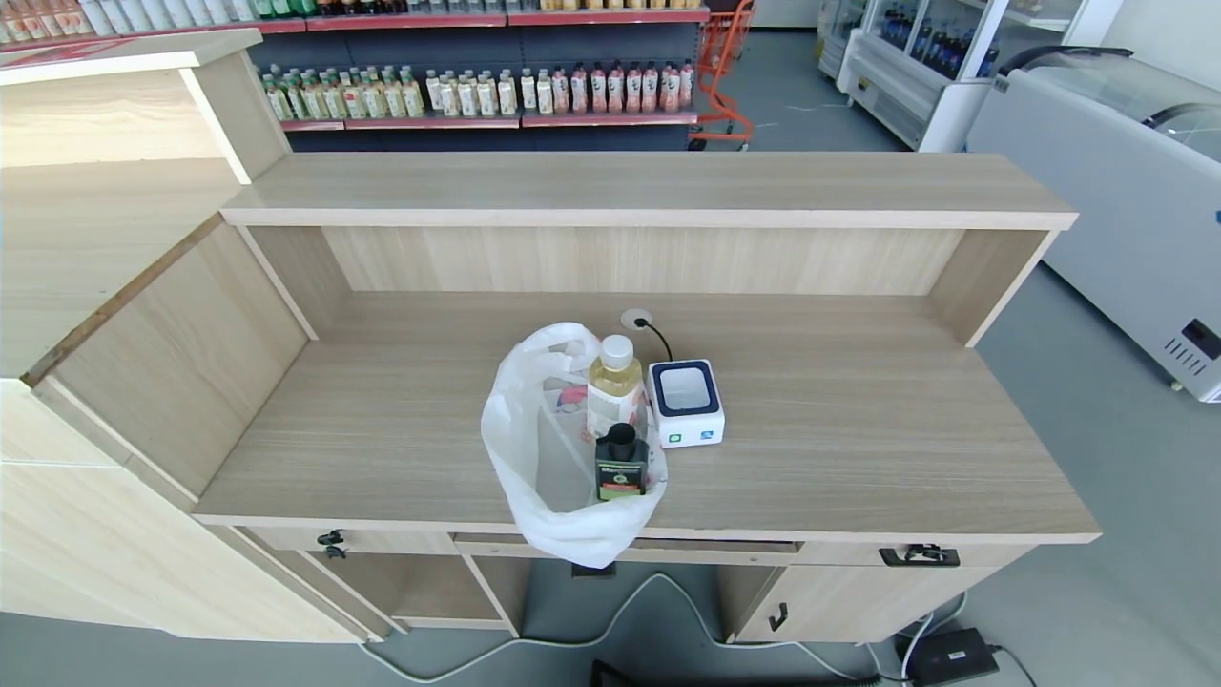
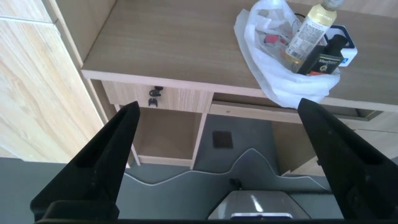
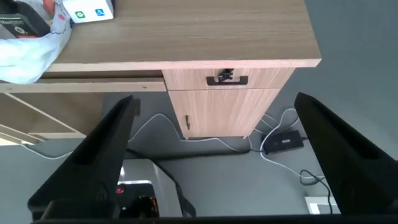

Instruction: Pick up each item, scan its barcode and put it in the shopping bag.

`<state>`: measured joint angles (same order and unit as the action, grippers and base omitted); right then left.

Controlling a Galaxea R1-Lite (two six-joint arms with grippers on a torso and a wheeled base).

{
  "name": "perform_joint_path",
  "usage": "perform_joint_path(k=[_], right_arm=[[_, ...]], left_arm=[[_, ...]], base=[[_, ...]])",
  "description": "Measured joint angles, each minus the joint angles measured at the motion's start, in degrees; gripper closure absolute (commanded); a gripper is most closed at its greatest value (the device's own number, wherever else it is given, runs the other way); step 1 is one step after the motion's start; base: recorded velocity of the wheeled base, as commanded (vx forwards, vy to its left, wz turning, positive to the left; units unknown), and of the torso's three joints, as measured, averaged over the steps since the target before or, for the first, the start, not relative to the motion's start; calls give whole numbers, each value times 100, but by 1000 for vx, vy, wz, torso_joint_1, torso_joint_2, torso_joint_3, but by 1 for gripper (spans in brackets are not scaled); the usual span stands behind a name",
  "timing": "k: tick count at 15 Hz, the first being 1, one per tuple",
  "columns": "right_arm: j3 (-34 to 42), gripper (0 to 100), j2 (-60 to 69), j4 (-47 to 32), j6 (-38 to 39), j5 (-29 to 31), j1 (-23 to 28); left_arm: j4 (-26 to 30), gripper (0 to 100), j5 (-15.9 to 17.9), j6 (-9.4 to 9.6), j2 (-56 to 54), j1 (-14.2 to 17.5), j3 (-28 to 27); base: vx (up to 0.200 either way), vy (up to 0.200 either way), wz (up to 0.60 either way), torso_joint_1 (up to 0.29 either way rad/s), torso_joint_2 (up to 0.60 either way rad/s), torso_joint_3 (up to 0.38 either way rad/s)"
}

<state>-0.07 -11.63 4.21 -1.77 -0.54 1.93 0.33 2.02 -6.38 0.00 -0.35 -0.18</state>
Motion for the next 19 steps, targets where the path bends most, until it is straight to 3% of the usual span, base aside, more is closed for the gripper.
perform_joint_path(k=[5,19], right_arm=[[7,0,1006,-284,-52,-12,-215],[7,0,1174,-290,18,16,-223]], left_arm=[[2,0,-2,-2,0,2,0],[0,0,-2,-2,0,0,0]], base=[[0,0,0,0,0,0],[0,0,0,0,0,0]])
